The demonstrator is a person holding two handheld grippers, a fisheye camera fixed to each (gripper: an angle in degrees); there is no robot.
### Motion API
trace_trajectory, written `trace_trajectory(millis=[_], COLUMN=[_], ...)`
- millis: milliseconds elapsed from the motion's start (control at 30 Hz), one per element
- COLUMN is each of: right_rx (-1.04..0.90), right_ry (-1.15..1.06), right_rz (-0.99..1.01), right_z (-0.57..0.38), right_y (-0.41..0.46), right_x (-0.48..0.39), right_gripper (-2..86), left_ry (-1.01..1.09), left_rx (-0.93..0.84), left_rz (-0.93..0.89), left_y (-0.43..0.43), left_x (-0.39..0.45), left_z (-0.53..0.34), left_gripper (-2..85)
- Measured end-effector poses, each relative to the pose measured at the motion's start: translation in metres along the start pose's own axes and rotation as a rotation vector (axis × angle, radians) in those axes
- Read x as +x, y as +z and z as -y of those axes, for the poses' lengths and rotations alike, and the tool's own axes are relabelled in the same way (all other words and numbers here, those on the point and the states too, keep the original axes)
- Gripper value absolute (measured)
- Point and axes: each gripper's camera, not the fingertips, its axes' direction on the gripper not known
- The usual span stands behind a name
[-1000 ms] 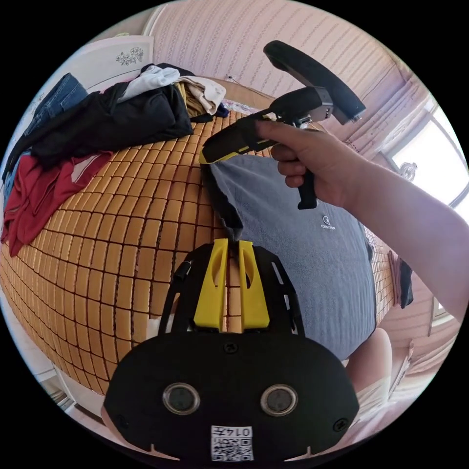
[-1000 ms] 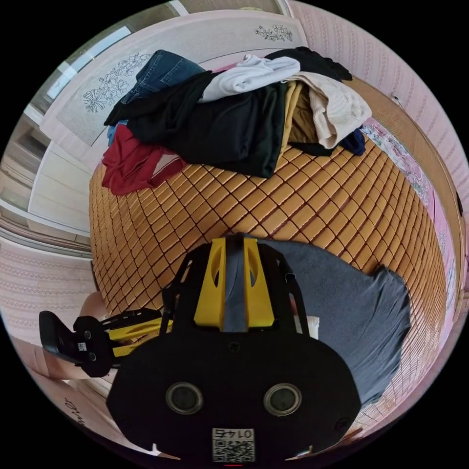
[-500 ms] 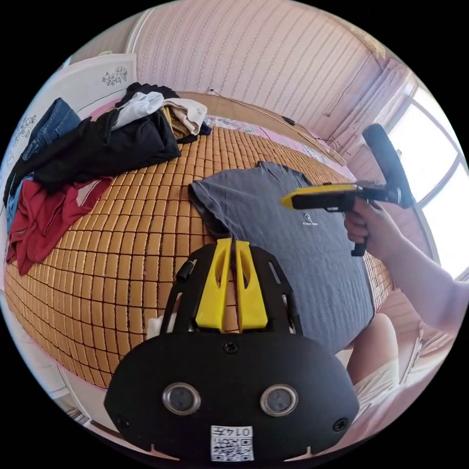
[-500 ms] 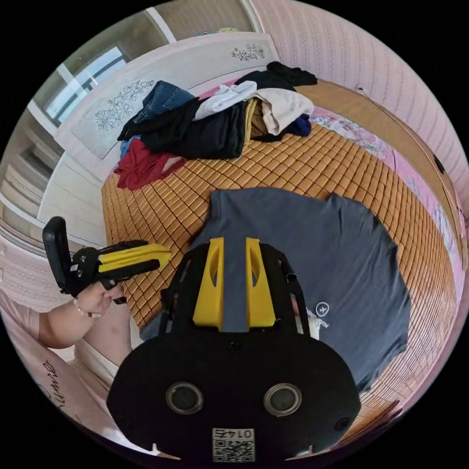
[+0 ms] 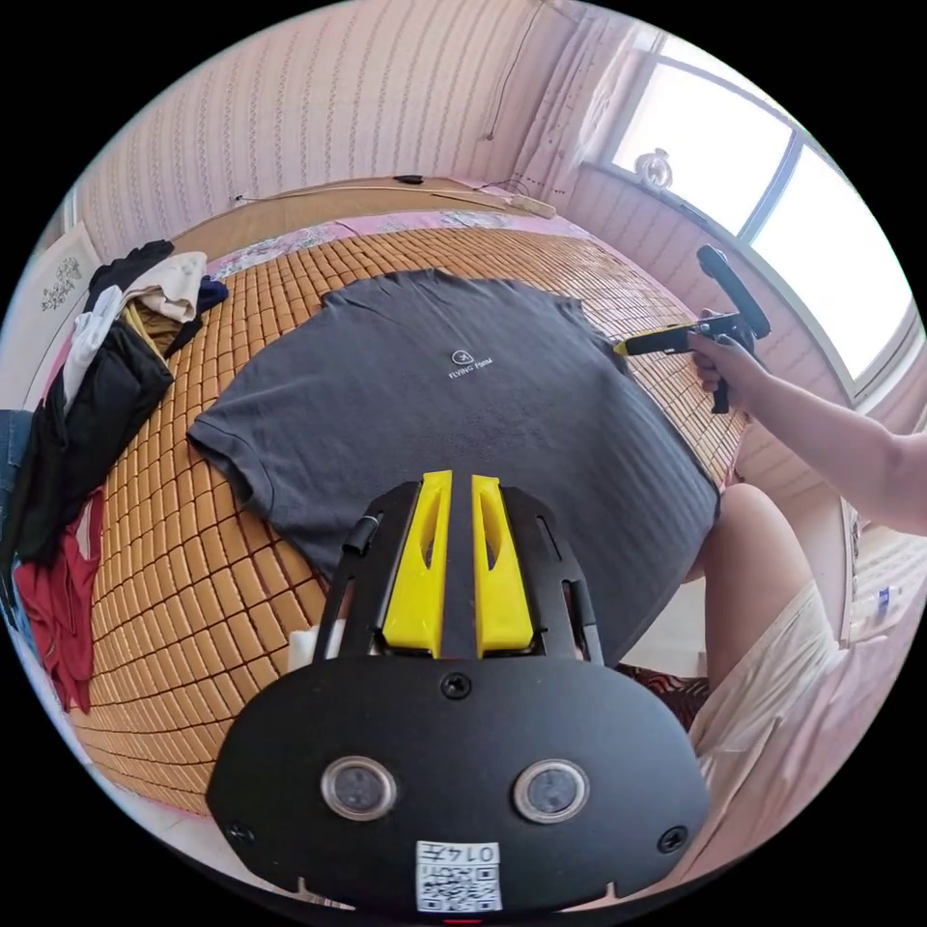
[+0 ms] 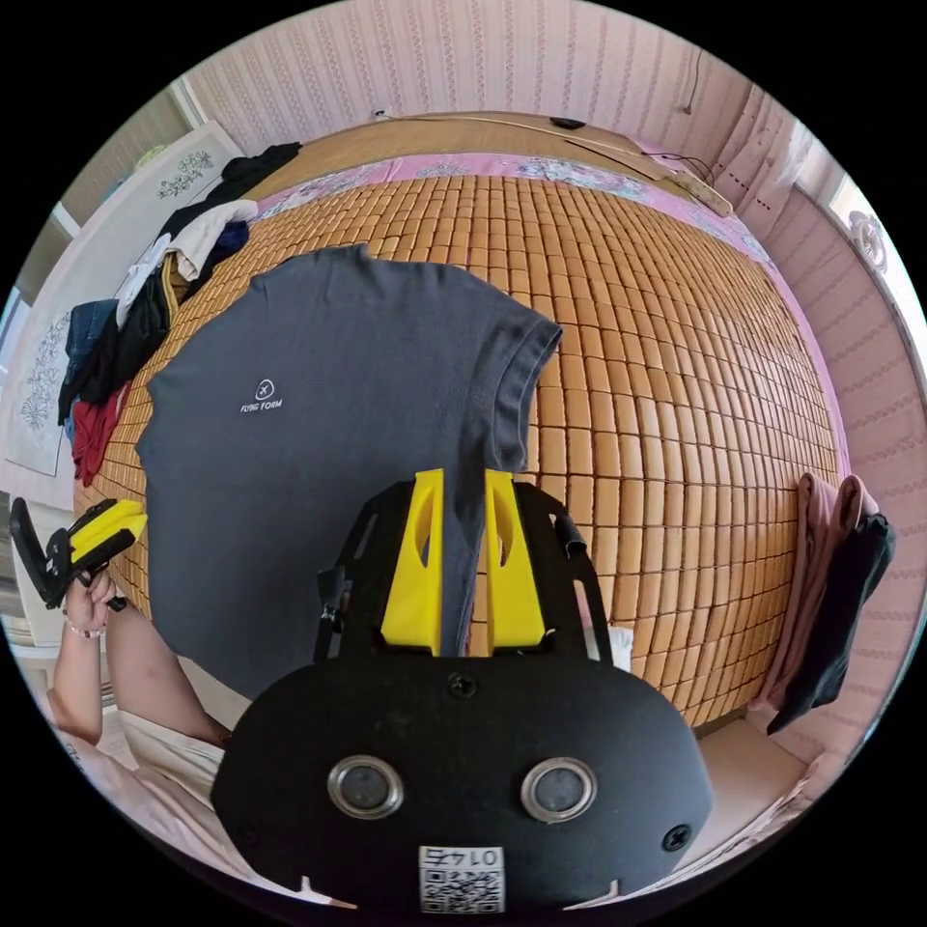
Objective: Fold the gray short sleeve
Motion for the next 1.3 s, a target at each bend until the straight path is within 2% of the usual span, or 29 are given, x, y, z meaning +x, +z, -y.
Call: trace_trajectory(millis=[200, 367, 500, 567, 800, 900, 1067, 1167, 1300], right_rx=[-0.002, 0.008, 0.012, 0.068, 0.194, 0.175, 0.049, -0.009, -0.093], right_ry=[0.056, 0.005, -0.014, 0.038, 0.058, -0.116, -0.46, -0.621, -0.723], right_rz=[-0.05, 0.011, 0.033, 0.03, 0.081, 0.156, 0.344, 0.368, 0.351], right_z=[0.013, 0.007, 0.006, 0.001, -0.017, -0.008, 0.023, 0.043, 0.065], right_y=[0.009, 0.007, 0.003, -0.01, -0.058, -0.063, -0.044, -0.031, -0.014], right_x=[0.015, 0.028, 0.034, 0.038, 0.036, -0.008, -0.137, -0.211, -0.282], right_gripper=[4.9, 4.0, 3.8, 4.2, 5.3, 5.2, 5.7, 6.6, 8.8], left_ry=[-0.176, -0.227, -0.256, -0.324, -0.427, -0.468, -0.487, -0.482, -0.519], left_rx=[-0.001, -0.179, -0.159, -0.063, 0.044, 0.058, 0.098, 0.124, 0.132], left_rz=[0.234, 0.312, 0.292, 0.211, 0.169, 0.145, 0.129, 0.116, 0.105], left_y=[-0.002, 0.027, 0.023, 0.009, -0.027, -0.031, -0.029, -0.026, -0.023], left_x=[-0.036, -0.057, -0.058, -0.064, -0.063, -0.066, -0.069, -0.07, -0.076], left_z=[0.01, 0.009, 0.008, -0.001, -0.035, -0.048, -0.055, -0.051, -0.047], left_gripper=[3.4, 0.6, -0.1, -0.2, 3.1, 6.0, 7.1, 7.5, 7.9])
